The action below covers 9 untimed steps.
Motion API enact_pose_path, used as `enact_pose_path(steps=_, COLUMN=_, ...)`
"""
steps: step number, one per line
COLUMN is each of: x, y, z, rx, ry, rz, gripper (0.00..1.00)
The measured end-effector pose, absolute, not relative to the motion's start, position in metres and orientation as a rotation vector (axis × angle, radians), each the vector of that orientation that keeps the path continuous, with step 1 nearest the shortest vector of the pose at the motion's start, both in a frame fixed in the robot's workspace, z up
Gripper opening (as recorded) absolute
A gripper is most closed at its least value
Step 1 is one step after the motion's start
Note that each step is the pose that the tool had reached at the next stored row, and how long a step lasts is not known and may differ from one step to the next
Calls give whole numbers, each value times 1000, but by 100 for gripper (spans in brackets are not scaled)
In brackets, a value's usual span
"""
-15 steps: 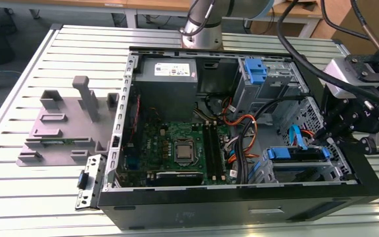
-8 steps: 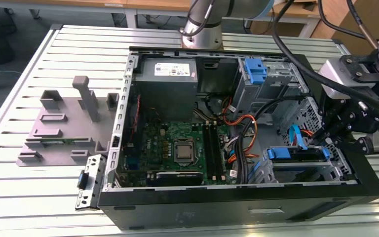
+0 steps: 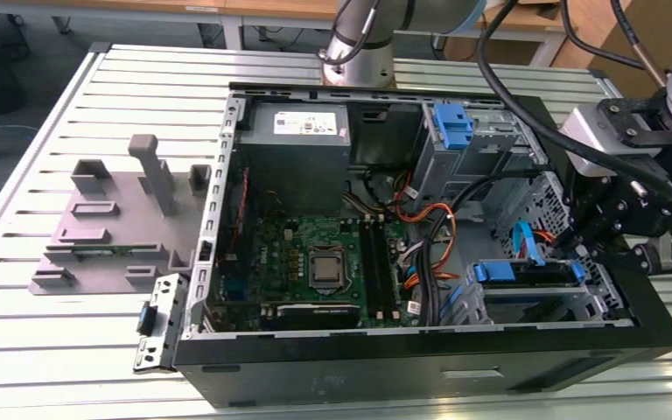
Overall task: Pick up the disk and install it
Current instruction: 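Insert the second disk wire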
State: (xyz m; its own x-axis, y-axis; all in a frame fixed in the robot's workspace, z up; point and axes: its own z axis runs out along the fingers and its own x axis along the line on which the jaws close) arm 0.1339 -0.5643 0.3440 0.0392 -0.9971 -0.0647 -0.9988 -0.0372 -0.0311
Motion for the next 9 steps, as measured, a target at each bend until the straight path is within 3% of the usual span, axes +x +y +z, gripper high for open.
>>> enact_pose_path(steps=9, x=134, y=-567, z=344, rx=-2219, ry=2135, rz=29, gripper=16)
